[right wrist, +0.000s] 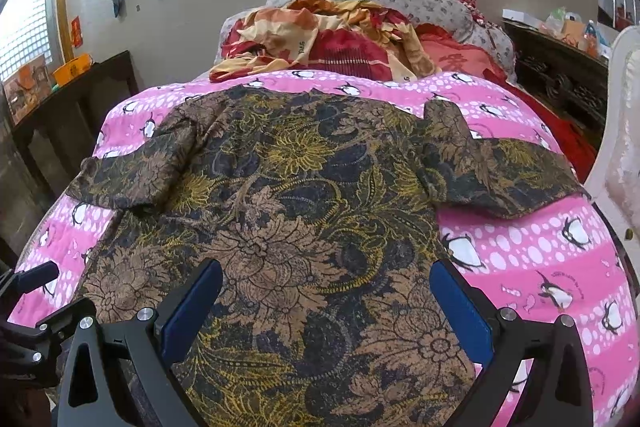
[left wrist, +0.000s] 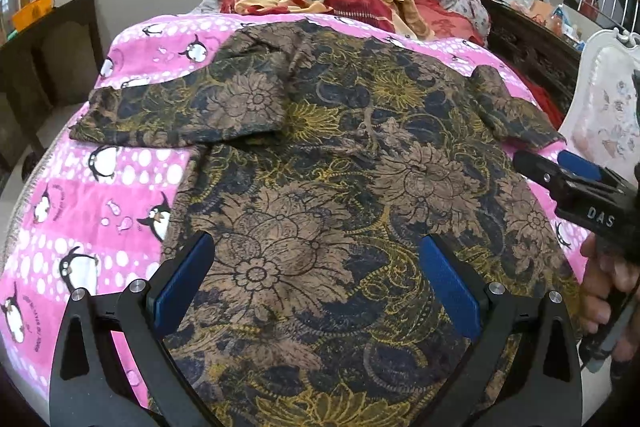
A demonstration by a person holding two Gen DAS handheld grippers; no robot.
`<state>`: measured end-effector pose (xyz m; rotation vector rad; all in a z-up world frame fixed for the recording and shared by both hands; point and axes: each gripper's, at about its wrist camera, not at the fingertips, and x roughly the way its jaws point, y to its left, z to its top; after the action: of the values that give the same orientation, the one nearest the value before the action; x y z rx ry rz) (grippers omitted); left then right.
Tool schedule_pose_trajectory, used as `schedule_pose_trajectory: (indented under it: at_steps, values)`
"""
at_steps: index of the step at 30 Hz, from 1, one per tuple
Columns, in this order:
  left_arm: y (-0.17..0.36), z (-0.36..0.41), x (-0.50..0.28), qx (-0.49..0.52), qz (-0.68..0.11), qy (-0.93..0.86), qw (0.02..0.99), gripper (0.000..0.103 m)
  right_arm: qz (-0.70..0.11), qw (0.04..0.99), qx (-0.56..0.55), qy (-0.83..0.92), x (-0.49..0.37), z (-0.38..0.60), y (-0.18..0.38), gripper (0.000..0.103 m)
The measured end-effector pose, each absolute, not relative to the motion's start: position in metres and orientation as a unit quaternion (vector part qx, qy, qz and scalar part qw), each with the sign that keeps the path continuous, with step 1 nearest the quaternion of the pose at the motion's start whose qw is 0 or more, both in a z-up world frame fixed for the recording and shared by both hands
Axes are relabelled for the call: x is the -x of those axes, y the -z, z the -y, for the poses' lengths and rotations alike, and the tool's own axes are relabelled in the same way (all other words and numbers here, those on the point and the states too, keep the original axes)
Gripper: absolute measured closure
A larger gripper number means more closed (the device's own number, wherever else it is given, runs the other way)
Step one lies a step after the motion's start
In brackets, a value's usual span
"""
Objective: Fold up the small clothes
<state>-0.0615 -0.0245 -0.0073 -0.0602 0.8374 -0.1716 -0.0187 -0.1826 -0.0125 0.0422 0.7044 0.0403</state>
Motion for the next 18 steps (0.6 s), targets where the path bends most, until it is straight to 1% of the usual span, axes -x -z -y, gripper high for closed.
schedule_pose_trajectory:
  at_steps: [4, 9, 13, 18]
  values:
    - [0.016, 0.030, 0.048, 0.040, -0.433, 0.115, 0.893, 0.000, -0.344, 0.939, -0.020, -0.017, 0.005, 0.184, 0.014, 0.000]
    - [0.021, 0.033, 0.010, 0.034, -0.443, 0.088, 0.891, 0.001, -0.342, 0.939, -0.023, 0.004, -0.025, 0.193, 0.027, 0.000]
    - [0.034, 0.035, -0.024, 0.012, -0.448, 0.066, 0.892, 0.001, -0.369, 0.929, -0.020, 0.025, -0.046, 0.200, 0.059, 0.000]
    - [0.057, 0.040, -0.058, -0.021, -0.456, 0.041, 0.889, 0.001, -0.424, 0.905, -0.021, 0.042, -0.060, 0.207, 0.100, 0.000]
